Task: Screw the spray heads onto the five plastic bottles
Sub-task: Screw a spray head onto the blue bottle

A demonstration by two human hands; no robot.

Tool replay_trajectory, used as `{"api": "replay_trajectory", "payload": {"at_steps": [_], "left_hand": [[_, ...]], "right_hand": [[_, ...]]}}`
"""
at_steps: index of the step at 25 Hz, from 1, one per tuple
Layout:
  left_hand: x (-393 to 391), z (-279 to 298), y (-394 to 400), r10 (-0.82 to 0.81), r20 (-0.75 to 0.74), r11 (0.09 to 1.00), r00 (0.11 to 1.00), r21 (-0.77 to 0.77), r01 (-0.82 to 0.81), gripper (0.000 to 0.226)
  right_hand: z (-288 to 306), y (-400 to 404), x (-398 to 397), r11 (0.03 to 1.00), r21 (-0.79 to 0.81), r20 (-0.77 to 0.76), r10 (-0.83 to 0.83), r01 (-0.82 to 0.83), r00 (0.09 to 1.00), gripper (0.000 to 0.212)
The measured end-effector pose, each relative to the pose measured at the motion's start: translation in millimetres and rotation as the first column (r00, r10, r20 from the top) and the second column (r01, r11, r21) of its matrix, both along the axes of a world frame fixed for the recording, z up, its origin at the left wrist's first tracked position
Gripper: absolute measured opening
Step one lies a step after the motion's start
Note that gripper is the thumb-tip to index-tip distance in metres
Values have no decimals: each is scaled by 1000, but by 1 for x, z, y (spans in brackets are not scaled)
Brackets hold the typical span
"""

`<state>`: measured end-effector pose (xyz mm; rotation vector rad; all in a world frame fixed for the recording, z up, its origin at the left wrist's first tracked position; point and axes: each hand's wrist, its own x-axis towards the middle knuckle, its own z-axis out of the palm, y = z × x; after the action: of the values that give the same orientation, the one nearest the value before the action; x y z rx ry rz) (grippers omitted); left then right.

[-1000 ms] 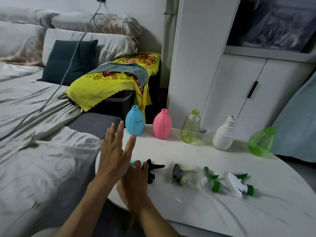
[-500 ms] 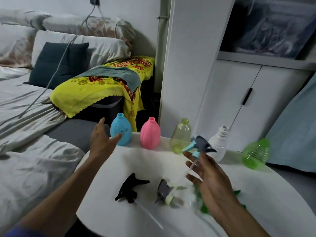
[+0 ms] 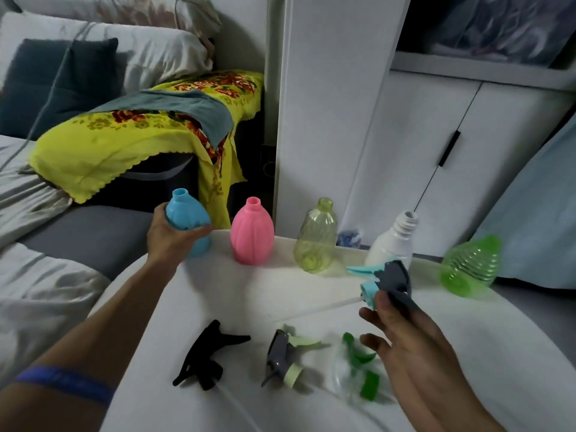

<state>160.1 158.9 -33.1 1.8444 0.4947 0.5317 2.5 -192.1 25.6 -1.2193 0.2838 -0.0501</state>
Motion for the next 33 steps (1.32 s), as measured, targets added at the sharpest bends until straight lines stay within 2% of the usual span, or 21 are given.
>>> {"api": "replay_trajectory", "payload": {"at_steps": [2, 6, 10, 14, 19, 25, 29, 33], "left_hand": [[-8, 6, -2, 6, 44, 1000, 999, 20, -7, 85], [-38, 52, -14, -84, 156, 979, 984, 195, 53, 88], [-94, 95, -60, -243, 161, 808, 957, 579, 108, 91], [-158, 104, -112, -287, 152, 654, 946, 753, 77, 89], [-182, 98, -135, -265, 111, 547, 958, 835, 55, 86], [-177, 93, -142, -287, 62, 531, 956, 841, 105, 90], [-179, 93, -152, -345, 75, 491, 936, 864, 112, 91], [-181, 91, -160, -404, 70, 440, 912, 889, 127, 95]], "right_hand": [[4, -2, 1, 1000, 1, 6, -17, 17, 1000, 12], [31, -14, -3, 996, 69, 99, -58, 51, 993, 13], [62, -30, -9, 992, 74, 273, -119, 102, 955, 15], [74, -34, -16, 990, 102, 357, -131, 101, 925, 25], [73, -37, -21, 992, 76, 379, -120, 99, 918, 25], [63, -43, -18, 993, 18, 373, -115, 117, 921, 23], [43, -24, -21, 994, -109, 350, 12, 28, 937, 26], [28, -2, -28, 987, -134, 318, 127, -88, 940, 29]]}}
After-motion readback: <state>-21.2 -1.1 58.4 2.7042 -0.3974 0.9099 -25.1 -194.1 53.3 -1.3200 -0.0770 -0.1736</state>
